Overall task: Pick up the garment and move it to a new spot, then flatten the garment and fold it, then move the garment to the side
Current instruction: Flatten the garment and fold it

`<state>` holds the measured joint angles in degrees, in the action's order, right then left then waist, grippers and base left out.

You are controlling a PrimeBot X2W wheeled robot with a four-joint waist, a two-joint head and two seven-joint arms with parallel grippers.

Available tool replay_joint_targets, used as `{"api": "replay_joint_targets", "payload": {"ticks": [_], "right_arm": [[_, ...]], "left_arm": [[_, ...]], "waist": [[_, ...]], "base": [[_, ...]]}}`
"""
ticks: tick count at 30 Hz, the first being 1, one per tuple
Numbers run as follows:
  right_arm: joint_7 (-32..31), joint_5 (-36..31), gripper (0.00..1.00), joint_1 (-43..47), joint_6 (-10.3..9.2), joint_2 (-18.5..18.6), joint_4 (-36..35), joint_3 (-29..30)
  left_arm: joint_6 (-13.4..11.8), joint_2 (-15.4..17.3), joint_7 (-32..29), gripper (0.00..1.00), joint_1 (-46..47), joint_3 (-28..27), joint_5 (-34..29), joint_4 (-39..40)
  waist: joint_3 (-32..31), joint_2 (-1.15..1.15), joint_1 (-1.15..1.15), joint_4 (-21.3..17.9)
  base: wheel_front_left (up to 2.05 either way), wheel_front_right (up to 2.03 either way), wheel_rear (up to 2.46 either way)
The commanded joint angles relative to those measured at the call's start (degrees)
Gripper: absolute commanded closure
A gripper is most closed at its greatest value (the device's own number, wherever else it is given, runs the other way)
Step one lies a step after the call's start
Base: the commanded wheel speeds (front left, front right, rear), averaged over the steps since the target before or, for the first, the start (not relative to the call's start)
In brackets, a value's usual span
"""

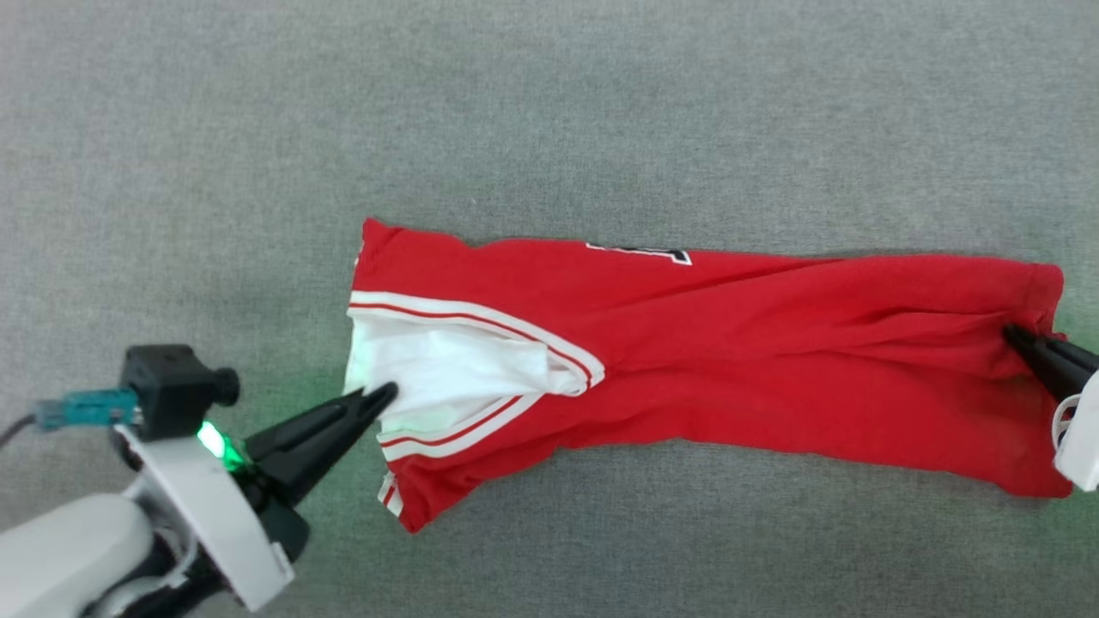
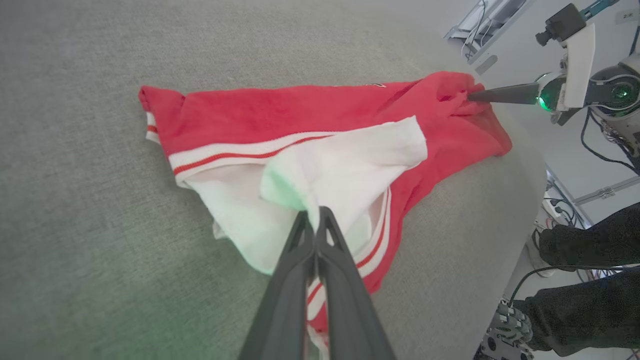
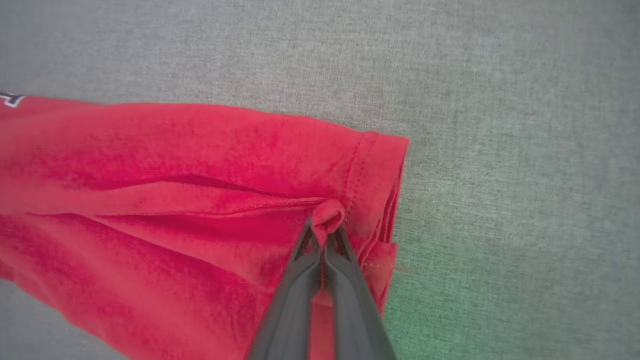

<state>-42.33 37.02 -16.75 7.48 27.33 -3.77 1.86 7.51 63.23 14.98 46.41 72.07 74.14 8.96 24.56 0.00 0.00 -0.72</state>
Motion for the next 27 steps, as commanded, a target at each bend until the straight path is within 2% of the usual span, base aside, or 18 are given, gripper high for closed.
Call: {"api": "replay_joint_targets", "payload": {"ticks": [1, 8, 19, 20, 21, 22, 23, 24, 25, 27], "right_arm": [[0.5, -0.9, 1.00, 1.2, 0.01, -0.6, 0.2, 0.4], [3.8, -3.4, 1.00, 2.6, -0.02, -2.4, 3.7, -1.3], [9.1, -3.9, 1.00, 1.0, -0.05, -3.8, 10.7, -5.6], [9.6, -3.9, 0.81, 0.8, -0.05, -3.7, 10.9, -5.8], [10.0, -3.8, 0.64, 0.7, -0.04, -3.5, 11.1, -5.8], [10.4, -3.7, 0.51, 0.8, -0.04, -3.1, 11.2, -5.8], [10.8, -3.6, 0.28, 0.9, -0.04, -2.8, 11.1, -5.8], [11.1, -3.4, 0.00, 1.1, -0.04, -2.4, 10.8, -5.7], [11.3, -3.0, 0.00, 1.2, -0.04, -2.1, 10.5, -5.5], [11.4, -2.3, 0.00, 1.7, -0.04, -1.2, 9.9, -4.9]], "left_arm": [[-0.1, -1.6, 0.2, 1.00, -1.3, -0.9, -0.3, -0.6], [-0.1, -6.0, 0.1, 1.00, -4.6, -3.4, -5.5, -7.4], [-0.1, -11.4, 0.1, 1.00, -6.9, -5.7, -7.1, -12.9], [-0.1, -11.9, 0.1, 1.00, -7.0, -6.1, -6.9, -13.0], [-0.1, -12.2, 0.1, 0.82, -7.2, -6.6, -6.6, -13.0], [-0.1, -12.4, 0.1, 0.65, -7.6, -7.2, -6.4, -13.0], [-0.1, -12.5, 0.1, 0.36, -8.1, -7.9, -6.3, -12.8], [-0.1, -12.8, 0.1, 0.07, -8.7, -8.6, -6.0, -12.5], [-0.1, -13.0, 0.1, 0.00, -9.3, -9.6, -5.7, -12.3], [-0.1, -13.3, 0.1, 0.00, -10.8, -11.4, -5.4, -11.7]], "waist": [[0.5, 0.00, 0.00, 0.3], [1.9, 0.00, 0.00, -0.1], [1.4, 0.00, 0.00, -0.8], [0.9, 0.00, 0.00, -0.9], [0.5, 0.00, 0.00, -0.9], [-0.1, 0.00, 0.00, -0.9], [-0.7, 0.00, 0.00, -0.9], [-1.2, 0.00, 0.00, -0.9], [-1.9, 0.00, 0.00, -0.8], [-3.0, 0.00, 0.00, -0.7]], "base": [[0.00, 0.00, 0.00], [0.00, 0.00, 0.00], [0.00, 0.00, 0.00], [0.00, 0.00, 0.00], [0.00, 0.00, 0.00], [0.00, 0.00, 0.00], [0.00, 0.00, 0.00], [0.00, 0.00, 0.00], [0.00, 0.00, 0.00], [0.00, 0.00, 0.00]]}}
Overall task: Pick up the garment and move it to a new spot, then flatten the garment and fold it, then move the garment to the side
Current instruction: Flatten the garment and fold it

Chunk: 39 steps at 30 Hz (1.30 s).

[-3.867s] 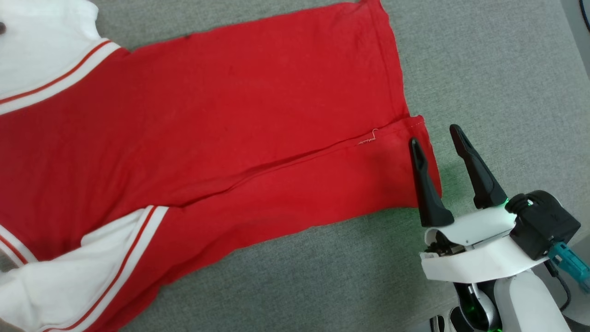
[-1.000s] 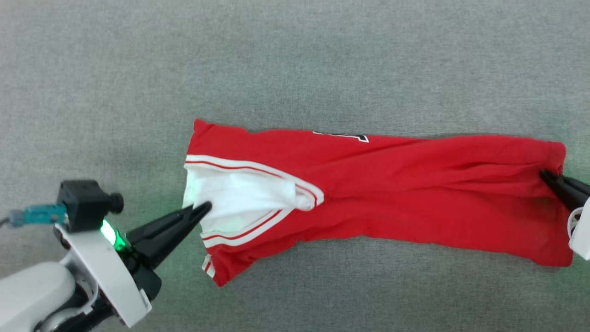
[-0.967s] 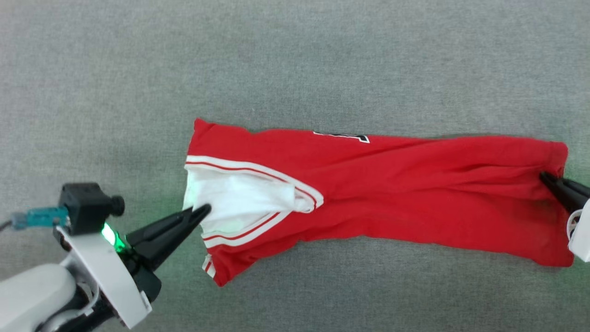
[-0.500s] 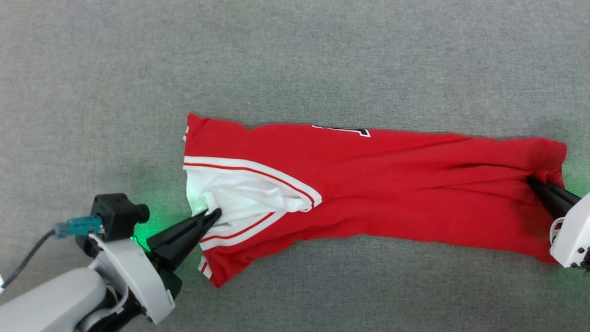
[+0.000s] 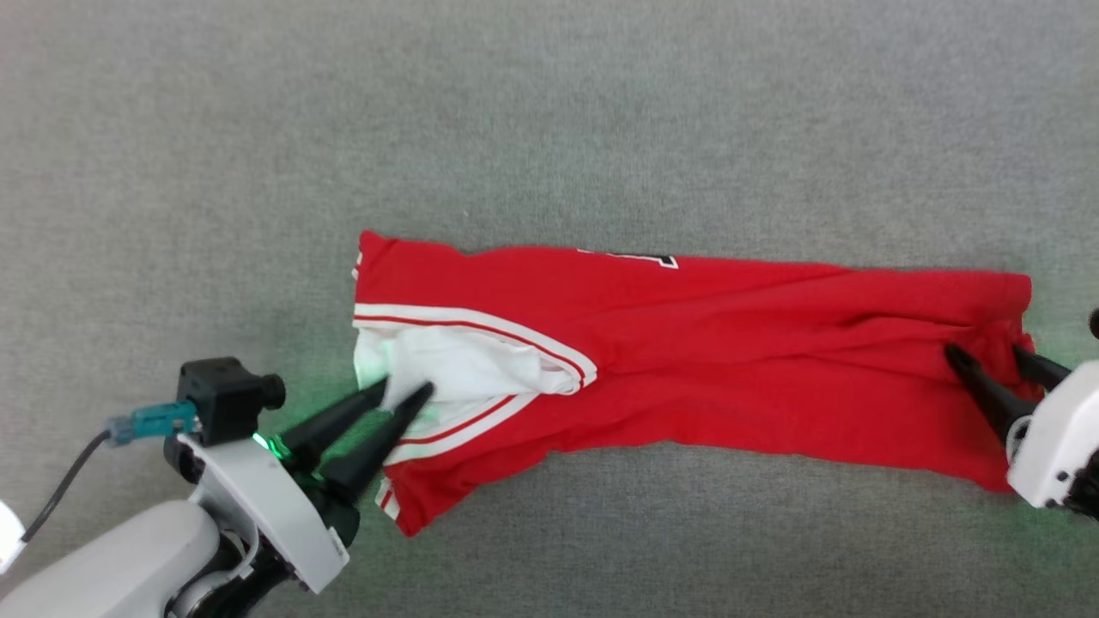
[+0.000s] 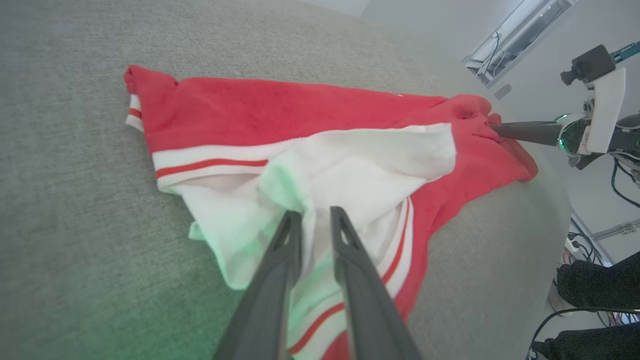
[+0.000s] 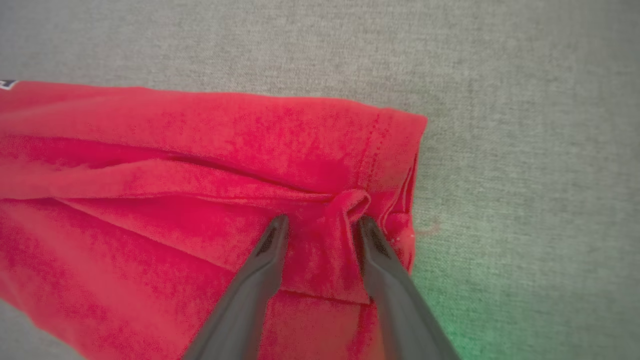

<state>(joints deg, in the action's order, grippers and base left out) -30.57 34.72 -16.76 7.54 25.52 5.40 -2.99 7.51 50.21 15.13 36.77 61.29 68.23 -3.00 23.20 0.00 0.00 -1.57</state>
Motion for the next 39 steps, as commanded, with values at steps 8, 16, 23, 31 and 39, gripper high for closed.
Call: {"api": "replay_joint_targets", "payload": {"ticks": [8, 16, 23, 31, 39], "right_arm": [[-2.3, 2.4, 0.00, 4.2, -0.09, 3.5, -1.7, 3.9], [-9.1, 3.9, 0.00, 6.2, -0.08, 3.1, -1.3, 8.9], [-16.4, 3.5, 0.00, 7.4, -0.09, 2.1, -0.8, 13.5], [-21.3, -0.2, 0.00, 4.9, -0.08, 0.3, 1.0, 18.5], [-29.9, -4.1, 0.00, 1.9, -0.08, -3.8, 3.7, 20.4]], "left_arm": [[-0.1, -2.6, -0.1, 0.00, -8.8, -10.7, -0.6, 2.1], [-0.1, -10.0, -0.1, 0.00, -17.3, -22.2, -5.6, -1.3], [-0.1, -16.4, -0.1, 0.00, -22.7, -30.7, -11.6, -4.1], [-0.1, -22.2, -0.1, 0.00, -24.2, -41.5, -24.0, -5.9], [-0.1, -27.8, -0.1, 0.00, -24.9, -48.5, -36.0, -4.2]], "waist": [[-5.4, 0.00, 0.00, 2.1], [-7.0, 0.00, 0.00, 5.1], [-7.0, 0.00, 0.00, 8.0], [-5.9, 0.00, 0.00, 9.8], [-4.7, 0.00, 0.00, 10.4]], "base": [[0.00, 0.00, 0.00], [0.00, 0.00, 0.00], [0.00, 0.00, 0.00], [0.00, 0.00, 0.00], [0.00, 0.00, 0.00]]}}
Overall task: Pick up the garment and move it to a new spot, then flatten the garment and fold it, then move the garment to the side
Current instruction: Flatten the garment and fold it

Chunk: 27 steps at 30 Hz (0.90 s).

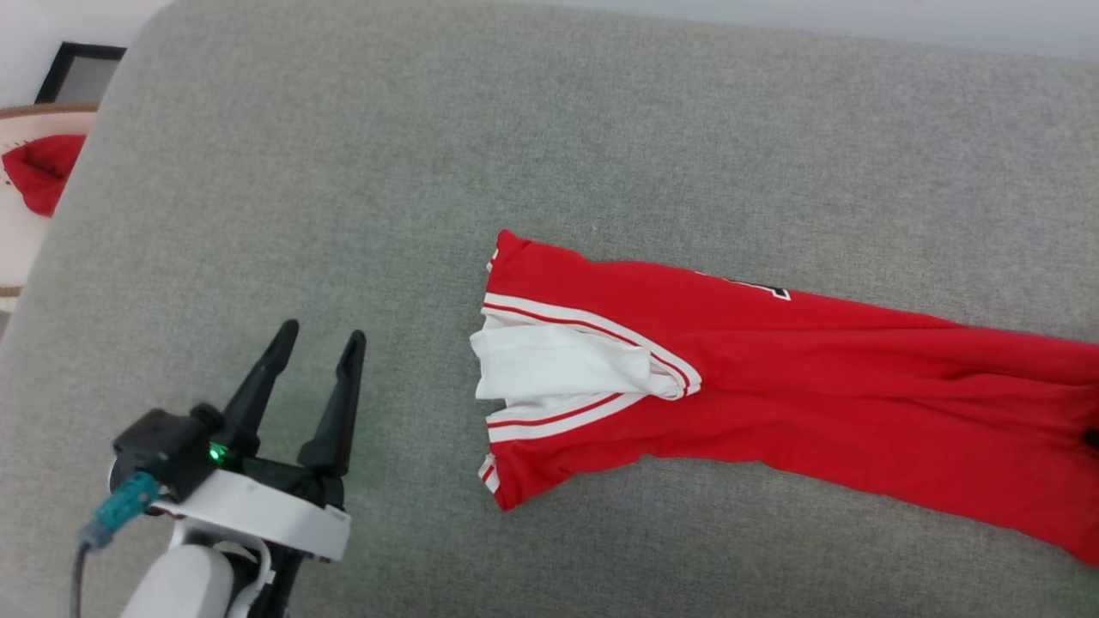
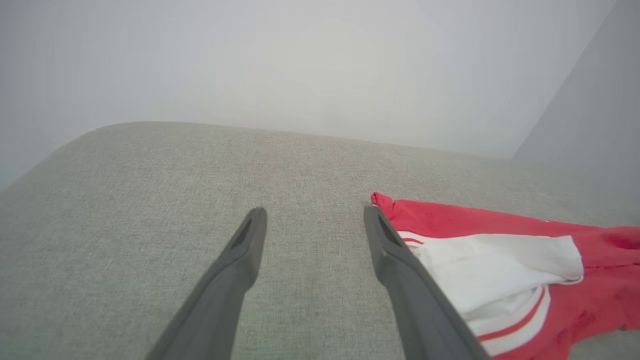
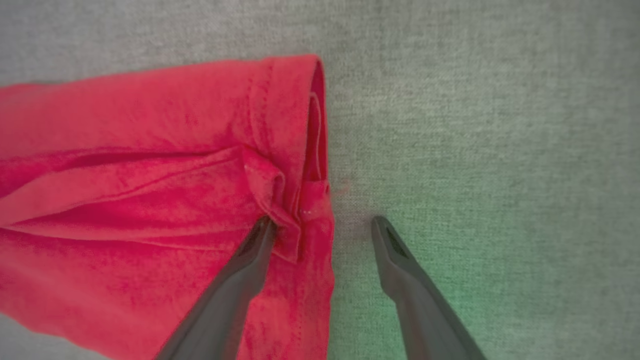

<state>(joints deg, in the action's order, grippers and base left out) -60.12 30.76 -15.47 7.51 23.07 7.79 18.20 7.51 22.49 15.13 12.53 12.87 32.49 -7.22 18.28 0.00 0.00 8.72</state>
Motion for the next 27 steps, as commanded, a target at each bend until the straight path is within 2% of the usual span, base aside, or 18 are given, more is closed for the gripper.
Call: {"api": "replay_joint_targets", "payload": {"ticks": [1, 8, 9, 10, 11, 12, 13, 20, 27], "right_arm": [[-1.1, -0.7, 0.00, 0.1, -0.04, -2.2, 1.3, -0.5], [-6.8, -3.7, 0.00, -0.2, 0.11, -6.9, 1.5, -1.7], [-7.1, -4.0, 0.11, -0.1, 0.12, -7.3, 1.4, -1.8], [-7.5, -4.1, 0.51, -0.1, 0.13, -7.6, 1.2, -1.9], [-7.7, -4.3, 0.64, 0.0, 0.13, -7.8, 1.0, -1.9], [-7.4, -4.6, 0.87, -0.1, 0.14, -8.0, 0.7, -1.9], [-7.1, -4.8, 1.00, -0.2, 0.14, -8.2, 0.5, -1.8], [-5.1, -4.5, 1.00, -1.2, 0.07, -8.0, -0.4, -0.5], [0.5, -5.0, 1.00, -2.5, -0.05, -6.7, -1.0, 2.3]], "left_arm": [[-0.1, -0.6, -0.1, 0.00, -0.7, -0.6, -1.6, 0.2], [-0.1, -3.5, -0.1, 0.00, -0.6, -2.0, -6.6, -0.6], [-0.1, -3.9, -0.1, 0.00, -0.6, -2.1, -6.7, -0.8], [-0.1, -4.2, -0.1, 0.00, -0.6, -2.3, -7.0, -0.9], [-0.1, -4.4, -0.1, 0.00, -0.5, -2.5, -7.2, -1.2], [-0.1, -4.7, -0.1, 0.00, -0.5, -2.7, -7.2, -1.4], [-0.1, -4.9, -0.1, 0.00, -0.4, -2.8, -7.4, -1.5], [-0.1, -5.1, -0.1, 0.00, -0.3, -3.8, -7.6, -1.8], [-0.1, -4.6, -0.1, 0.00, -1.2, -4.3, -7.3, -1.3]], "waist": [[0.4, 0.00, 0.00, 0.2], [1.7, 0.00, 0.00, 0.9], [1.9, 0.00, 0.00, 1.0], [2.1, 0.00, 0.00, 1.0], [2.2, 0.00, 0.00, 1.1], [2.3, 0.00, 0.00, 1.2], [2.4, 0.00, 0.00, 1.2], [2.3, 0.00, 0.00, 0.8], [1.7, 0.00, 0.00, -1.0]], "base": [[0.00, 0.00, 0.00], [0.00, 0.00, 0.00], [0.00, 0.00, 0.00], [0.00, 0.00, 0.00], [0.00, 0.00, 0.00], [0.00, 0.00, 0.00], [0.00, 0.00, 0.00], [0.00, 0.00, 0.00], [0.00, 0.00, 0.00]]}}
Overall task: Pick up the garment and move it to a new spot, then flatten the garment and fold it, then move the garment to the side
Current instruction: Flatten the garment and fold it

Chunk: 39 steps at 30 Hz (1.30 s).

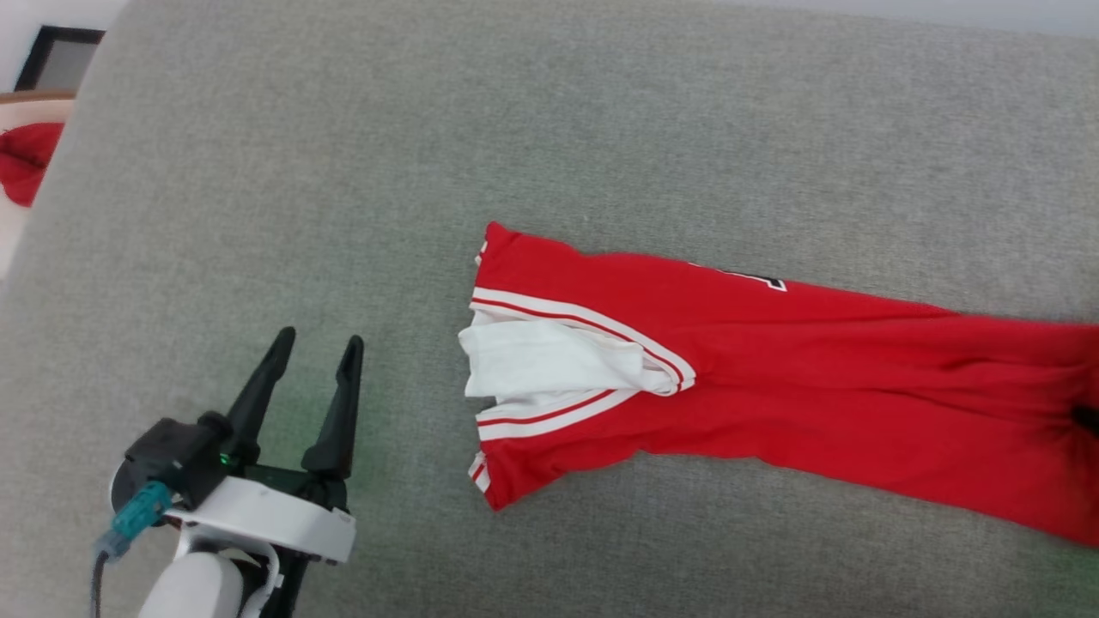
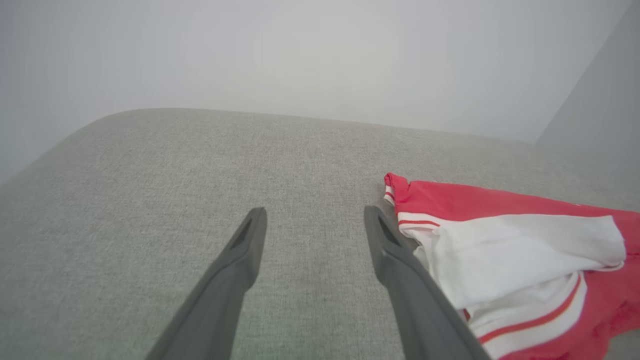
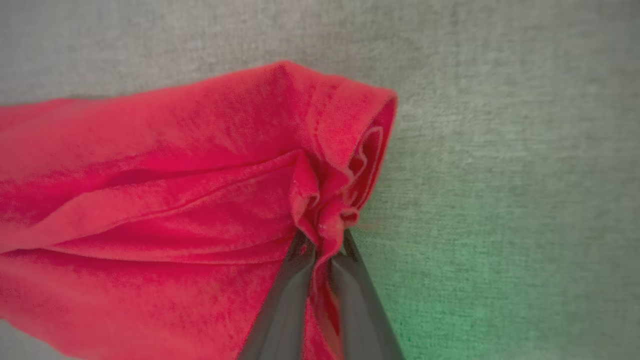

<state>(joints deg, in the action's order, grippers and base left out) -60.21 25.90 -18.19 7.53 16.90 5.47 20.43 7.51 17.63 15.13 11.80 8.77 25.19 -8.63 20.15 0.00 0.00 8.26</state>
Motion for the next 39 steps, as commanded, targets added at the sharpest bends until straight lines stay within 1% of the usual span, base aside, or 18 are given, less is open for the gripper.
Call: {"api": "replay_joint_targets", "payload": {"ticks": [1, 6, 9, 15, 16, 21, 24, 26, 29, 34, 39], "right_arm": [[1.6, -0.2, 1.00, 0.1, -0.09, -0.2, 1.2, 0.8], [7.9, -0.7, 1.00, -0.7, -0.08, 2.2, 1.2, 4.4], [10.6, -1.4, 1.00, -1.2, -0.08, 3.6, 2.2, 7.5], [15.2, -5.9, 1.00, -1.3, -0.07, 5.7, 3.7, 15.5], [21.1, -6.9, 1.00, 0.5, -0.07, 5.4, 6.3, 17.2], [22.5, -4.4, 1.00, 2.0, -0.07, 6.0, 4.9, 12.0], [22.2, -2.2, 1.00, 3.3, -0.07, 6.5, 2.1, 8.0], [21.4, -0.5, 1.00, 4.2, -0.07, 6.2, -0.7, 5.0], [19.9, 1.3, 1.00, 4.9, -0.07, 4.7, -6.0, 0.4], [15.3, 4.1, 1.00, 5.7, -0.07, -0.1, -15.3, -8.2], [11.7, 4.9, 1.00, 3.0, -0.07, -3.3, -19.9, -15.8]], "left_arm": [[-0.1, 0.4, -0.1, 0.00, -0.5, -0.4, 0.0, 0.2], [-0.1, 1.4, -0.1, 0.00, -1.6, -1.4, 0.3, 1.1], [-0.1, 2.2, -0.1, 0.00, -1.8, -1.9, 0.4, 1.5], [-0.1, 3.5, -0.1, 0.00, -2.5, -2.4, 0.3, 2.3], [-0.1, 3.4, -0.1, 0.00, -3.2, -2.1, 0.3, 1.8], [-0.1, 2.7, -0.1, 0.00, -3.9, -1.6, 0.0, 0.9], [-0.1, 2.0, -0.1, 0.00, -3.8, -1.5, 0.1, 0.5], [-0.1, 1.6, -0.1, 0.00, -4.1, -1.5, 0.0, 0.2], [-0.1, 0.7, -0.1, 0.00, -4.5, -1.2, 0.0, -0.3], [-0.1, -0.7, -0.1, 0.00, -4.6, -0.6, 0.2, -0.9], [-0.1, -1.4, -0.1, 0.00, -3.6, 0.0, 0.6, -1.5]], "waist": [[-0.2, 0.00, 0.00, -0.9], [0.2, 0.00, 0.00, -3.0], [0.6, 0.00, 0.00, -4.1], [1.0, 0.00, 0.00, -5.8], [-0.2, 0.00, 0.00, -6.8], [-2.0, 0.00, 0.00, -7.0], [-3.0, 0.00, 0.00, -6.9], [-3.6, 0.00, 0.00, -7.0], [-4.3, 0.00, 0.00, -7.0], [-5.1, 0.00, 0.00, -6.2], [-5.1, 0.00, 0.00, -4.8]], "base": [[0.00, 0.00, 0.00], [0.00, 0.00, 0.00], [0.00, 0.00, 0.00], [0.00, 0.00, 0.00], [0.00, 0.00, 0.00], [0.00, 0.00, 0.00], [0.00, 0.00, 0.00], [0.00, 0.00, 0.00], [0.00, 0.00, 0.00], [0.00, 0.00, 0.00], [0.00, 0.00, 0.00]]}}
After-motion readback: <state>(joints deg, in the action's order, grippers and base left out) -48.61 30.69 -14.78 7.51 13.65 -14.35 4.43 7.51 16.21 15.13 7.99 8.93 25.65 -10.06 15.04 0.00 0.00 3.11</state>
